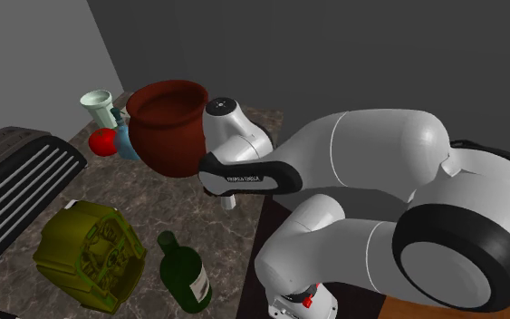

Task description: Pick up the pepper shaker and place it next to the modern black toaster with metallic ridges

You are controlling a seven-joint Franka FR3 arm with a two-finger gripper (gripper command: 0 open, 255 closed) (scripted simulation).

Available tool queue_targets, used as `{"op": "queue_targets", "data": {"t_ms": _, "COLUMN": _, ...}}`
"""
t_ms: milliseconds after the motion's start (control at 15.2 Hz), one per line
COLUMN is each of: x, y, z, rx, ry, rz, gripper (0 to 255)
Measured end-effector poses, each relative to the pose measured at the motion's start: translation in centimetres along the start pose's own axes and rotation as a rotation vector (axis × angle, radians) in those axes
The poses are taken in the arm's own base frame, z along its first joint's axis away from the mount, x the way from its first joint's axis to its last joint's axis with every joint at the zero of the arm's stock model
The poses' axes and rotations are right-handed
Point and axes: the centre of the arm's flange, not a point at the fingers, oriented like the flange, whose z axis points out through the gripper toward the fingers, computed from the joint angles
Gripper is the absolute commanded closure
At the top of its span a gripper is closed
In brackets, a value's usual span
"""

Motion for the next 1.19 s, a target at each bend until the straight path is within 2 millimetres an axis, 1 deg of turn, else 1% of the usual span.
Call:
{"op": "queue_targets", "data": {"t_ms": 198, "x": 0.13, "y": -0.16, "z": 1.16, "rx": 0.0, "ry": 0.001, "rz": 0.0, "gripper": 0}}
{"op": "queue_targets", "data": {"t_ms": 528, "x": 0.12, "y": -0.19, "z": 1.34, "rx": 0.0, "ry": 0.001, "rz": 0.0, "gripper": 0}}
{"op": "queue_targets", "data": {"t_ms": 594, "x": 0.12, "y": -0.19, "z": 1.34, "rx": 0.0, "ry": 0.001, "rz": 0.0, "gripper": 255}}
{"op": "queue_targets", "data": {"t_ms": 1188, "x": 0.13, "y": -0.19, "z": 1.32, "rx": 0.0, "ry": 0.002, "rz": 0.0, "gripper": 255}}
